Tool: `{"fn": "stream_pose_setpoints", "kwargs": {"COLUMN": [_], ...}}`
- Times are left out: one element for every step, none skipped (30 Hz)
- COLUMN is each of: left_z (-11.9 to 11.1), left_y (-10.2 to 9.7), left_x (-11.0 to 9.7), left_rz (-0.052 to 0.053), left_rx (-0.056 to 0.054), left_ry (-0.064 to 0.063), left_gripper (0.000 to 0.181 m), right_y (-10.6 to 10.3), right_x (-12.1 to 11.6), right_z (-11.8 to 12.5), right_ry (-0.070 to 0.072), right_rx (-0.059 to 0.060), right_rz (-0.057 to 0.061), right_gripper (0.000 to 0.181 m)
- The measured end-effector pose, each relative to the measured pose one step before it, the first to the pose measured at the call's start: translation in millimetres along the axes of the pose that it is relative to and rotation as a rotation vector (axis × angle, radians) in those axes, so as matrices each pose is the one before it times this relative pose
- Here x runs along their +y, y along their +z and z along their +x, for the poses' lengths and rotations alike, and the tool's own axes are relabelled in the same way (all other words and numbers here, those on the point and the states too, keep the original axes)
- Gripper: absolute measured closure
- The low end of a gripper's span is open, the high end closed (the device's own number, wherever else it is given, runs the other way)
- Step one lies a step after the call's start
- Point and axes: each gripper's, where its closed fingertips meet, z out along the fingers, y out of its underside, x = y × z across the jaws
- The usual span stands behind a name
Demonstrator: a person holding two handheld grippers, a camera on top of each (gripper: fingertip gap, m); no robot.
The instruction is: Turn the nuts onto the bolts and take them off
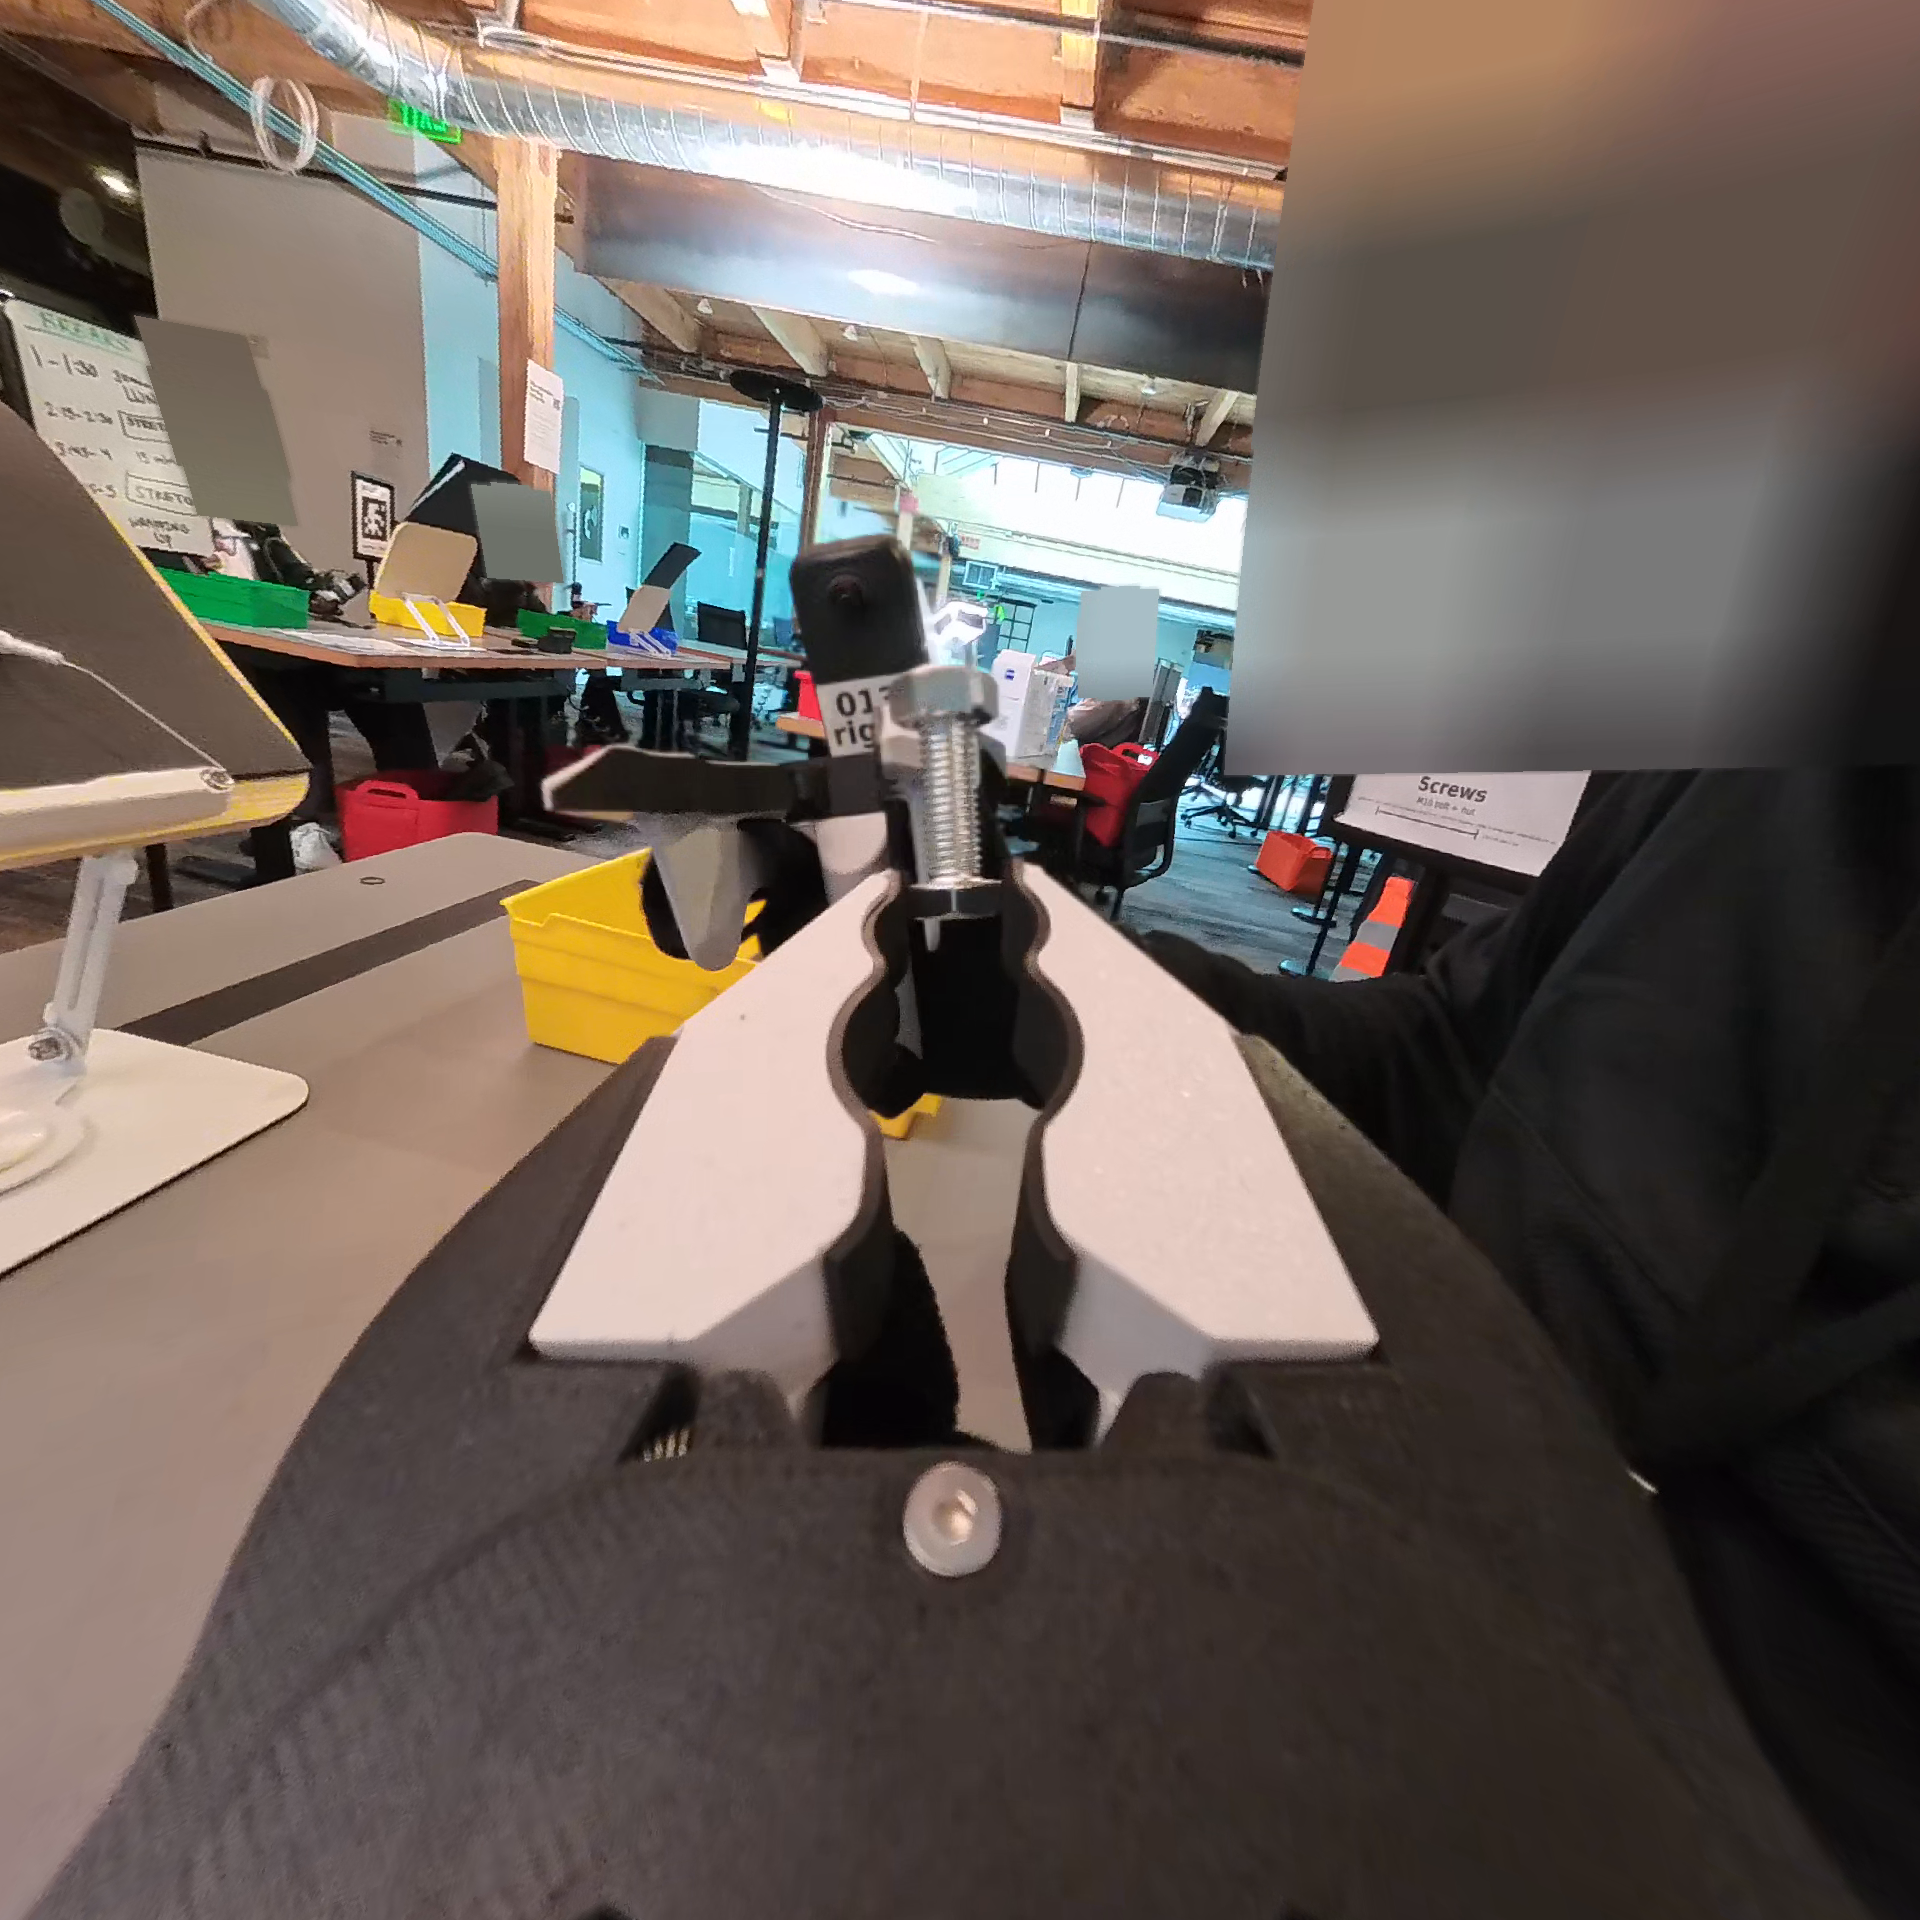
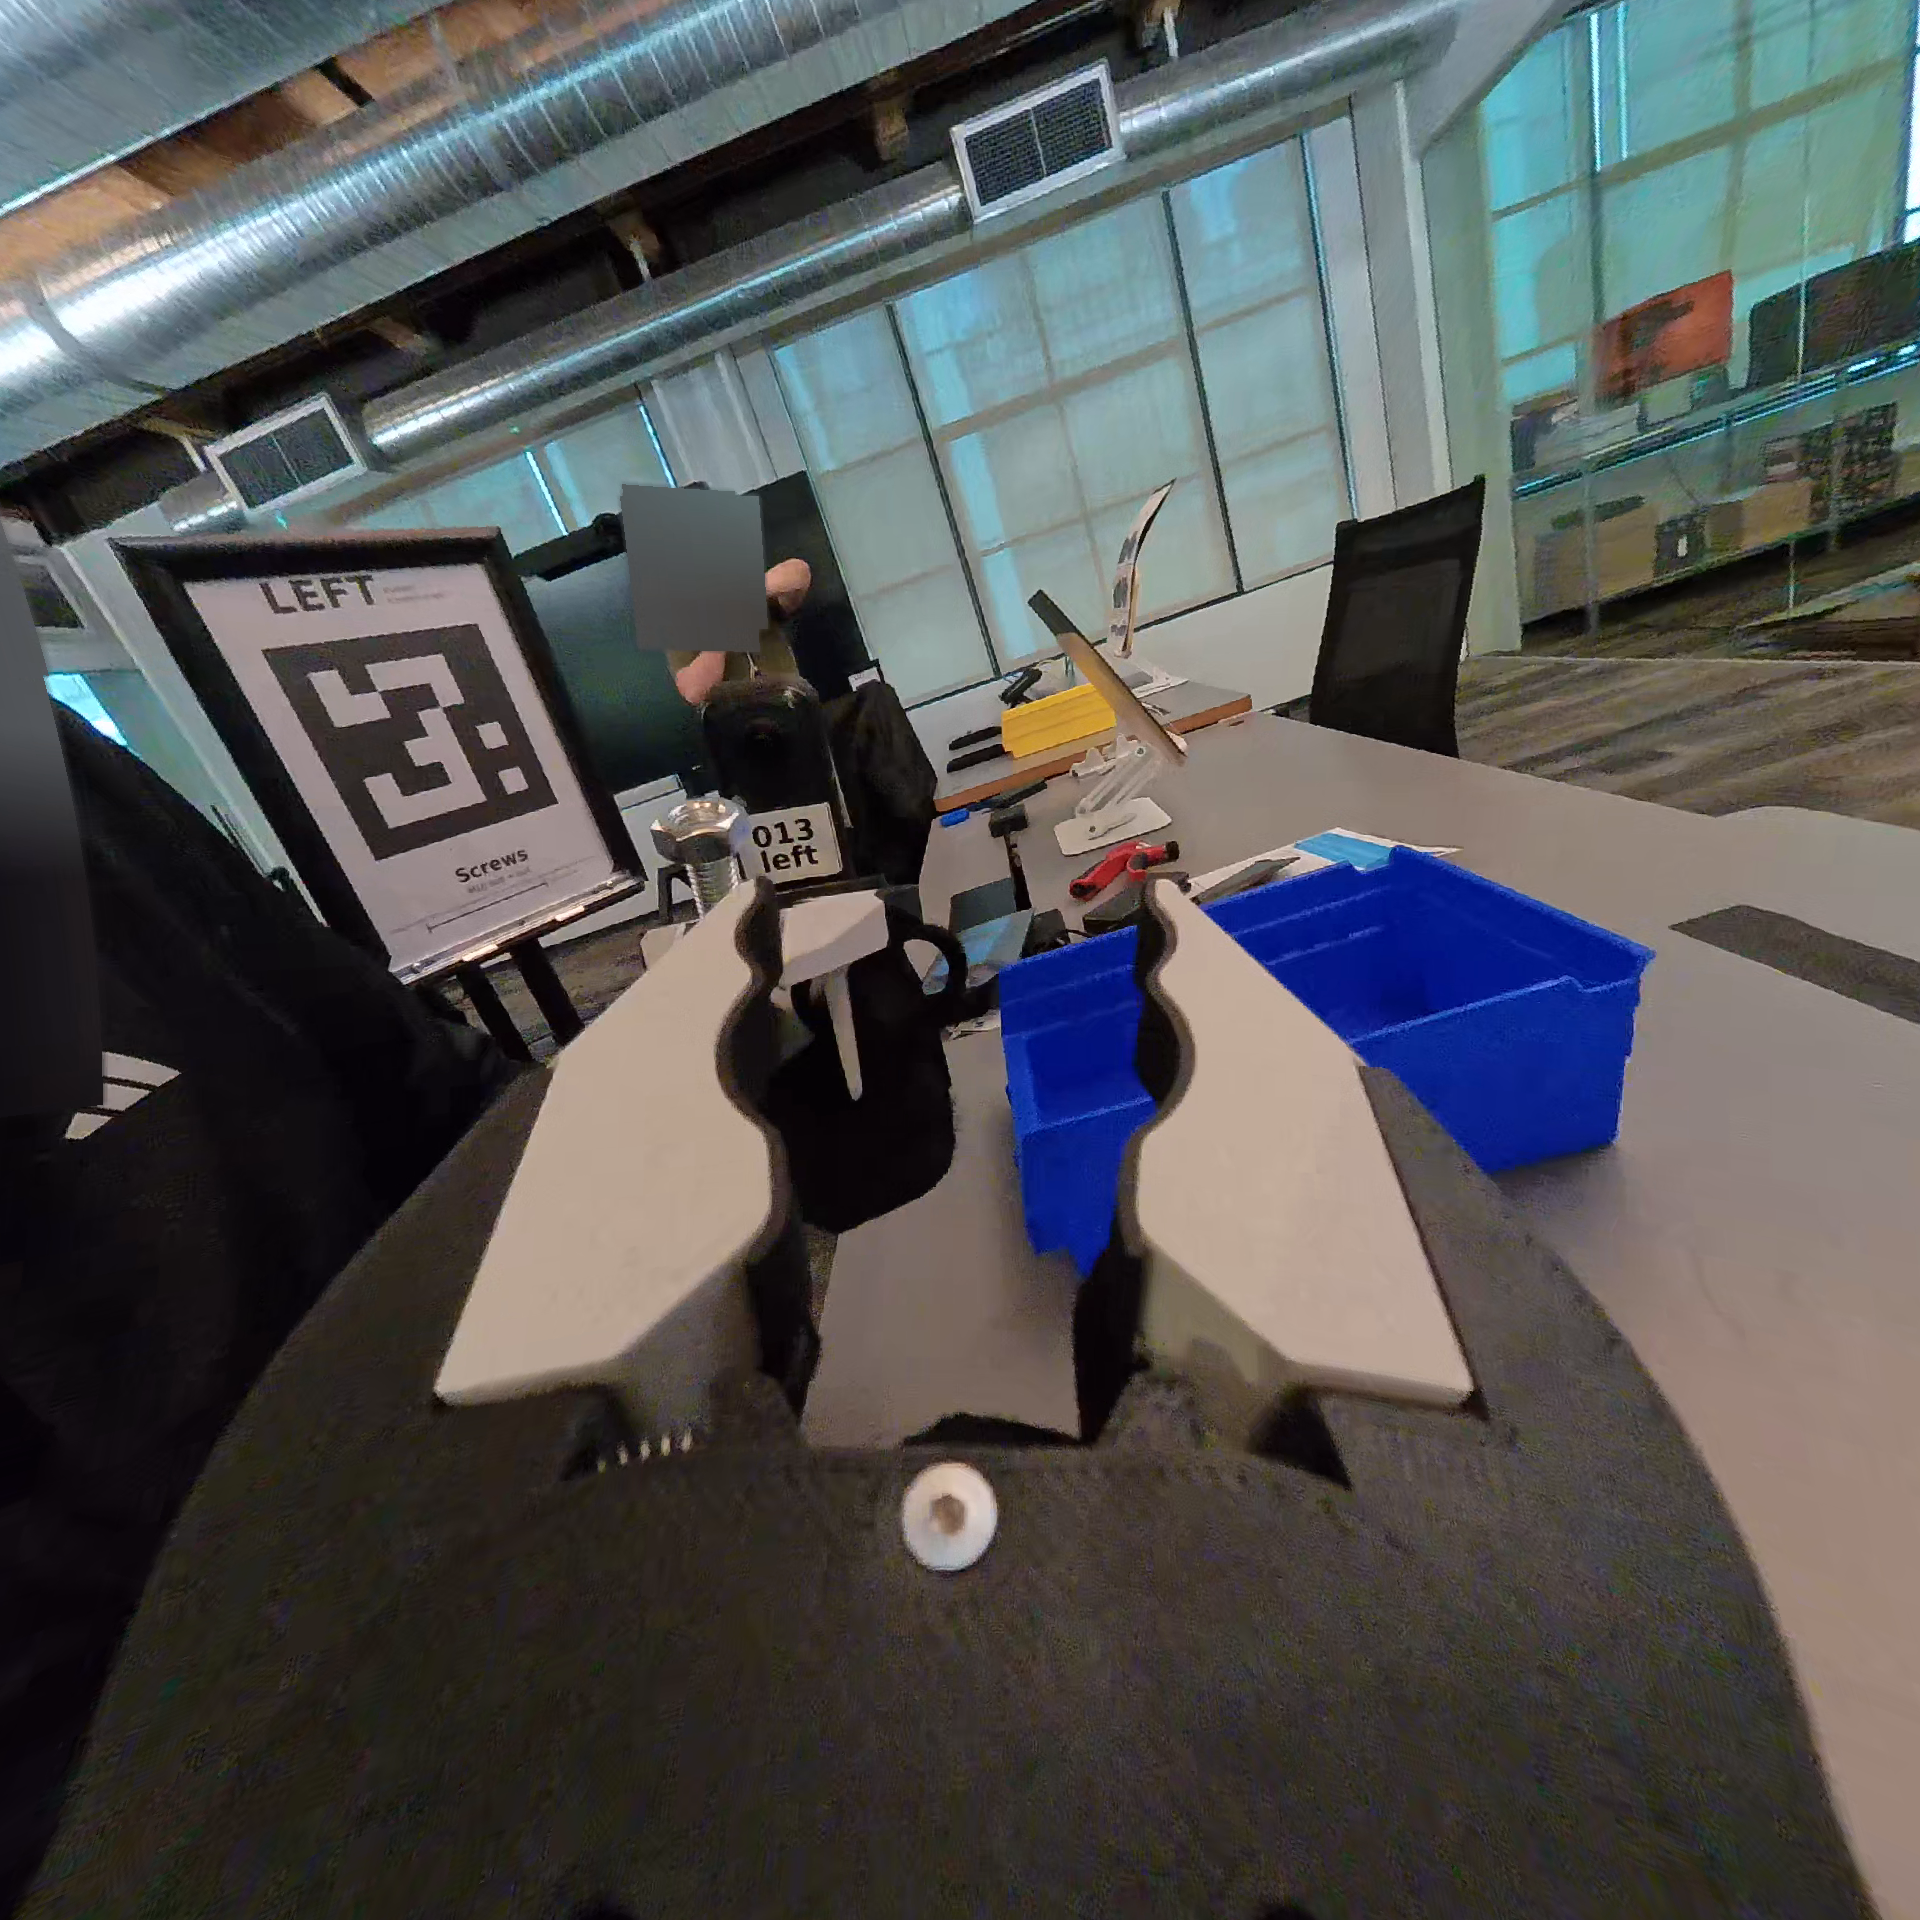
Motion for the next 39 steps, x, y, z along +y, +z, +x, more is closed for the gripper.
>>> {"fn": "stream_pose_setpoints", "kwargs": {"left_z": [-0.73,-0.56,-1.2,-1.48,-1.03,-1.2,-1.45,-1.81,-2.46,-3.03,-4.07,-4.49,-4.28,-2.58,-2.84,-3.73,-2.19,-1.0,-0.78,-0.59,-0.5,-0.51,0.63,0.6,-0.81,0.18,0.9,-0.64,-0.44,0.43,0.09,-0.22,0.3,0.14,0.11,0.52,0.79,1.64,1.85], "left_y": [-0.28,-0.21,-0.52,-0.47,-0.14,-0.24,-0.28,-0.25,-0.67,-0.72,-0.79,-0.55,-0.07,0.09,0.43,0.83,0.68,0.02,0.3,0.75,0.67,0.47,0.89,0.92,0.79,0.95,0.71,0.41,0.46,0.55,0.11,-0.08,0.13,0.14,-0.18,-0.31,-0.35,-0.59,-1.31], "left_x": [0.43,0.44,0.24,0.45,1.04,0.77,0.45,0.66,0.85,1.18,2.28,3.22,4.26,3.06,3.23,4.28,2.95,0.68,1.45,2.16,1.86,1.31,1.57,1.29,1.47,1.41,0.46,0.13,0.57,0.5,0.29,0.02,-0.17,0.19,0.0,-0.27,-0.11,-0.05,-1.1], "left_rz": [-0.0057,-0.0021,0.0014,0.0002,-0.0043,-0.0045,-0.0054,-0.0096,-0.0143,-0.0196,-0.0291,-0.0375,-0.0451,-0.0374,-0.0374,-0.0425,-0.0285,-0.0096,-0.0136,-0.018,-0.0154,-0.0114,-0.015,-0.0143,-0.0167,-0.0168,-0.0099,-0.0056,-0.0068,-0.0052,-0.0023,-0.0018,-0.001,-0.0025,-0.0005,0.0003,-0.0008,0.0006,0.0094], "left_rx": [-0.0061,-0.0016,-0.0035,-0.0051,-0.0029,-0.0065,-0.0098,-0.0139,-0.0199,-0.0246,-0.0343,-0.0396,-0.0416,-0.033,-0.0355,-0.0393,-0.0258,-0.0167,-0.0127,-0.0105,-0.0121,-0.0141,-0.0054,-0.0078,-0.0197,-0.0115,-0.0045,-0.0128,-0.0091,-0.001,-0.0045,-0.0043,0.0032,0.0036,0.0033,0.0099,0.0162,0.0266,0.0362], "left_ry": [0.0076,0.0013,-0.0021,-0.001,0.0001,0.0062,0.0085,0.0124,0.0186,0.0264,0.0353,0.0452,0.0553,0.0588,0.053,0.0461,0.0349,0.0244,0.0148,0.0148,0.0208,0.0218,0.0161,0.0203,0.0256,0.0215,0.0161,0.0116,0.0067,0.0056,0.0085,0.0039,-0.0034,-0.0025,0.0015,-0.0051,-0.0107,-0.0123,-0.0272], "left_gripper": [0.166,0.166,0.166,0.166,0.166,0.166,0.166,0.166,0.166,0.166,0.166,0.166,0.165,0.165,0.165,0.165,0.165,0.166,0.166,0.165,0.166,0.166,0.166,0.165,0.165,0.165,0.165,0.165,0.165,0.165,0.165,0.165,0.165,0.165,0.165,0.165,0.165,0.165,0.165], "right_y": [-3.6,-2.59,-1.66,0.31,1.82,2.19,2.23,1.79,1.07,0.19,-0.24,-0.1,-0.11,-0.12,0.41,0.39,0.82,0.52,1.37,2.28,2.2,1.76,1.36,0.88,0.34,0.38,0.48,0.43,0.24,0.13,0.14,-0.26,-0.18,-0.07,0.04,-0.06,-0.04,0.2,0.06], "right_x": [-0.54,-0.81,-1.12,-1.42,-0.85,-0.34,0.29,0.86,0.98,1.5,1.6,1.48,1.27,1.86,2.02,1.48,1.95,1.94,1.83,2.43,2.04,0.53,0.63,0.44,-0.28,0.45,1.82,1.76,0.61,0.19,0.62,0.46,0.01,-0.1,0.01,0.03,0.31,0.82,0.48], "right_z": [3.47,1.37,-1.71,-3.34,-3.8,-4.58,-4.05,-1.85,-0.96,-2.55,-2.27,-0.86,-1.23,-1.24,-0.02,1.6,1.79,0.18,-0.37,0.88,1.44,1.0,1.26,0.94,0.47,1.57,1.92,0.99,0.81,1.02,1.01,1.1,0.67,0.31,-0.26,-0.83,-0.64,-1.07,-1.93], "right_ry": [0.0101,0.0056,-0.0072,-0.0133,-0.0098,-0.0071,-0.0074,-0.0055,-0.0034,-0.0037,-0.0075,-0.0054,0.0033,0.0066,0.0074,0.0096,0.015,0.0161,0.009,0.0052,0.0029,0.0038,0.0117,0.0145,0.0149,0.0162,0.0142,0.0101,0.0084,0.0099,0.0062,-0.0023,-0.0065,-0.0078,-0.0121,-0.0231,-0.0303,-0.0342,-0.0501], "right_rx": [0.0032,-0.0015,-0.0051,-0.0062,-0.0073,-0.0103,-0.0078,0.0026,0.003,-0.0021,0.0048,0.0155,0.0109,0.0033,0.0075,0.0177,0.0166,0.0085,0.0048,0.0114,0.0147,0.0104,0.0088,0.0056,0.0024,0.0063,0.0089,0.0049,0.0049,0.0049,0.0045,0.0058,0.0033,0.0013,-0.0015,-0.0026,-0.0021,-0.005,-0.0066], "right_rz": [0.0062,0.0025,0.0012,-0.0031,-0.0094,-0.0135,-0.0161,-0.0198,-0.0224,-0.0282,-0.0293,-0.0276,-0.0296,-0.0352,-0.0339,-0.0236,-0.0208,-0.0203,-0.0152,-0.0154,-0.0118,-0.0019,-0.0025,-0.0022,0.0016,-0.0029,-0.0111,-0.0104,-0.0025,-0.001,-0.0037,-0.0037,-0.0015,-0.0021,-0.0043,-0.0067,-0.011,-0.0174,-0.0205], "right_gripper": [0.114,0.116,0.116,0.115,0.114,0.112,0.113,0.113,0.115,0.124,0.132,0.131,0.133,0.143,0.147,0.147,0.146,0.146,0.146,0.146,0.146,0.146,0.147,0.15,0.154,0.155,0.156,0.158,0.158,0.16,0.162,0.164,0.164,0.165,0.165,0.165,0.165,0.165,0.165]}}
